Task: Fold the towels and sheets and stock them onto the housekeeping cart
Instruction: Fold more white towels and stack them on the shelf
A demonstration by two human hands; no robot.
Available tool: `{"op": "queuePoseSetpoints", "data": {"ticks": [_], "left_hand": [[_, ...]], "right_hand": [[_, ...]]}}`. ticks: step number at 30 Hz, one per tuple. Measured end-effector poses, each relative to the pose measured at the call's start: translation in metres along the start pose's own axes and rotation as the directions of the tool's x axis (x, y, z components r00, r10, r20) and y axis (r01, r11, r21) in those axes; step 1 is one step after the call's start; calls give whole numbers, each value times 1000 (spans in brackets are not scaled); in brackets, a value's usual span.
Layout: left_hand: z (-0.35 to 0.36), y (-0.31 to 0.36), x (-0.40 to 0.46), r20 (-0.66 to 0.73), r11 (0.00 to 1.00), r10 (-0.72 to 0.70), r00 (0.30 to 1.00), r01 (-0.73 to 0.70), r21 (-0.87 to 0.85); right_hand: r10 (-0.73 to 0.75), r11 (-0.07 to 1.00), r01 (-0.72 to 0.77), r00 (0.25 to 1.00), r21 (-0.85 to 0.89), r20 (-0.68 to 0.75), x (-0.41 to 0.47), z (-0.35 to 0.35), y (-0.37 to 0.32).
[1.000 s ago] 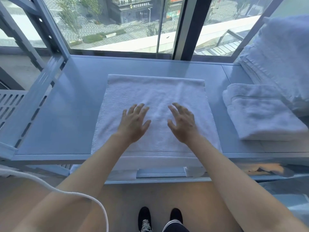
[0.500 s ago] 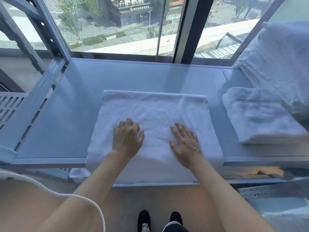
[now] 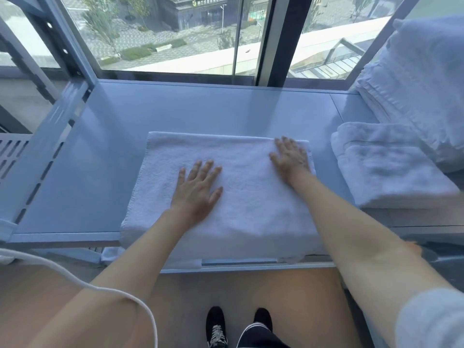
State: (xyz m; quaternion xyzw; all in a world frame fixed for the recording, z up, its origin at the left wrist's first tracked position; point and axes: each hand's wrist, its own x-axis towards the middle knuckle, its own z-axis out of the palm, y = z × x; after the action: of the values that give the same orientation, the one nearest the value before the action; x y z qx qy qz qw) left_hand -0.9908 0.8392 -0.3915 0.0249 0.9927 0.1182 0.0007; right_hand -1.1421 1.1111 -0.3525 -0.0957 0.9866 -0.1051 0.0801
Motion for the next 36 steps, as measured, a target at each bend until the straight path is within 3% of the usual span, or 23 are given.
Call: {"op": "queuePoseSetpoints", "data": {"ticks": [3, 7, 12, 16, 21, 23, 26, 28, 30, 36], "left_hand": [[-1, 1, -1, 8, 1000, -10, 1000, 9, 8], [1, 1, 0, 21, 1000, -17, 1000, 17, 12], [-13, 2, 24, 22, 999, -42, 999, 42, -18], [-29, -30, 63, 75, 998, -54, 996, 55, -3], [-49, -105, 80, 69, 949, -315, 946, 314, 28], [-54, -112, 76, 61, 933, -357, 932, 351, 81], [-53, -81, 57, -49, 978, -196, 979, 199, 69], [-43, -56, 32, -16, 998, -68, 998, 68, -17], [-28, -42, 7, 51, 1000, 9, 999, -10, 12], [-15, -42, -16, 49, 999, -18, 999, 17, 35]], "right_hand": [[79, 997, -79, 997, -5, 10, 5, -9, 30], [83, 994, -85, 996, -63, -37, -1, -10, 15], [-212, 975, 212, 977, 66, -10, -42, 25, -47], [-242, 970, 242, 970, 21, -21, -55, 43, -61], [-254, 967, 254, 967, 1, -31, -53, 41, -57], [-254, 967, 254, 967, 6, -35, -53, 41, -59], [-248, 969, 248, 968, 13, -39, -52, 42, -58], [-250, 968, 251, 968, 24, -33, -52, 43, -58], [-251, 968, 251, 968, 23, -23, -52, 44, -57], [-270, 963, 270, 963, 16, 13, -54, 42, -57]]}}
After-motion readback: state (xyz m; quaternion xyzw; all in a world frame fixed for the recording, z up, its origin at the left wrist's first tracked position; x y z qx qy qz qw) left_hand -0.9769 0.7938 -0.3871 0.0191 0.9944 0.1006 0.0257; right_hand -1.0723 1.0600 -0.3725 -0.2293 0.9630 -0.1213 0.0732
